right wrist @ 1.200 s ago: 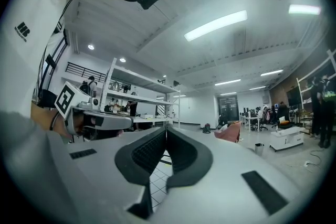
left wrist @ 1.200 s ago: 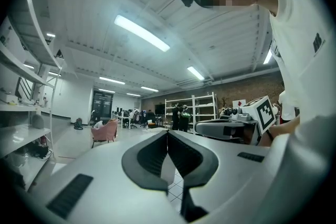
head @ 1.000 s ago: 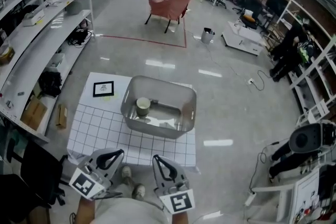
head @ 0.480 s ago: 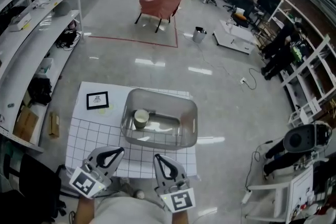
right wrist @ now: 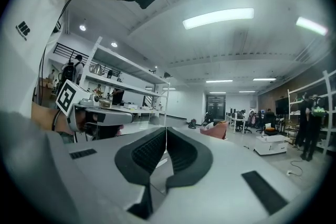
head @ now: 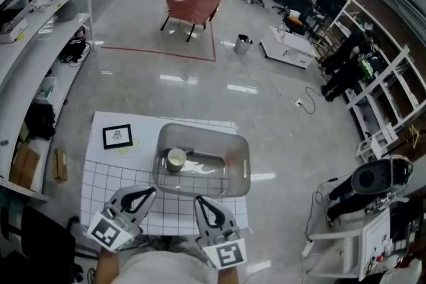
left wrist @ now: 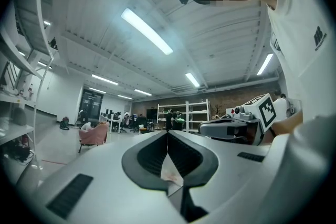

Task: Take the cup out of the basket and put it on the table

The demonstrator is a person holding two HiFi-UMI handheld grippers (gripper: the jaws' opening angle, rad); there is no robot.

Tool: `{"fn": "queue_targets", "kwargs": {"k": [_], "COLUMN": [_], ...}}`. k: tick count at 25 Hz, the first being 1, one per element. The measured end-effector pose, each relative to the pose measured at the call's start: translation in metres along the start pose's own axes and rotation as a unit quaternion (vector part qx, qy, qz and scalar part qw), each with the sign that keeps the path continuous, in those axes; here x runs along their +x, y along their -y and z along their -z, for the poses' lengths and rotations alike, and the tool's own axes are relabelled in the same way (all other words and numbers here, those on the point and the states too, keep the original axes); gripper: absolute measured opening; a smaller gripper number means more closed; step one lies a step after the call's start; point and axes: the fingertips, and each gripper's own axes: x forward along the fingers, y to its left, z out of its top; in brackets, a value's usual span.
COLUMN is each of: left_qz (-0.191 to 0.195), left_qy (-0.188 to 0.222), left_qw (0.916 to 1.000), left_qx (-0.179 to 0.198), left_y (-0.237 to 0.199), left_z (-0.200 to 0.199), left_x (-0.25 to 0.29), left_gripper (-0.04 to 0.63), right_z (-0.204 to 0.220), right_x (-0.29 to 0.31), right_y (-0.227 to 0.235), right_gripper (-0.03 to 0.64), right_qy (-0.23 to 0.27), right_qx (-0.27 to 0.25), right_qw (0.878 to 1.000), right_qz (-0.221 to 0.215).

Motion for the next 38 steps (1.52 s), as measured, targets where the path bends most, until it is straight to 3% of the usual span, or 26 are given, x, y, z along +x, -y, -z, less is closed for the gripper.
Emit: {"fn": "queue_targets", "kwargs": {"k": [14,22,28,38], "left_qz": [-0.047,-0.063,-0.070,-0.076], "left_qy": [-0.024,-0.045,-0.061,-0.076], "left_qw": [0.9986,0.9970,0.9956,0.9940], "left_qx": [-0.001,-0.004,-0.007,-0.023], "left_y": [-0.043,-0.063,-0.074,-0.087], "left_z": [0.017,0.029,0.043,0.060], "left_x": [0.047,0.070,0.084,0.094], "left_gripper": [0.011,0.011,0.011,0.011], "right_z": [0.023,0.066,0.096,0.158], "right_x": [0.067,0.096,0.117,0.154], "right_y": [0.055,0.085,0.098,0.095], "right_gripper": [0.011,0.011,0.012,0.017], "right_qy": [-0.008,-0.081,-0.133,-0.211], "right_qx": [-0.012,-0.043,-0.060,-0.111], "right_qw": [0.998,0.991,0.981,0.952], "right_qz": [-0.056,-0.096,-0.126,-0.194]}}
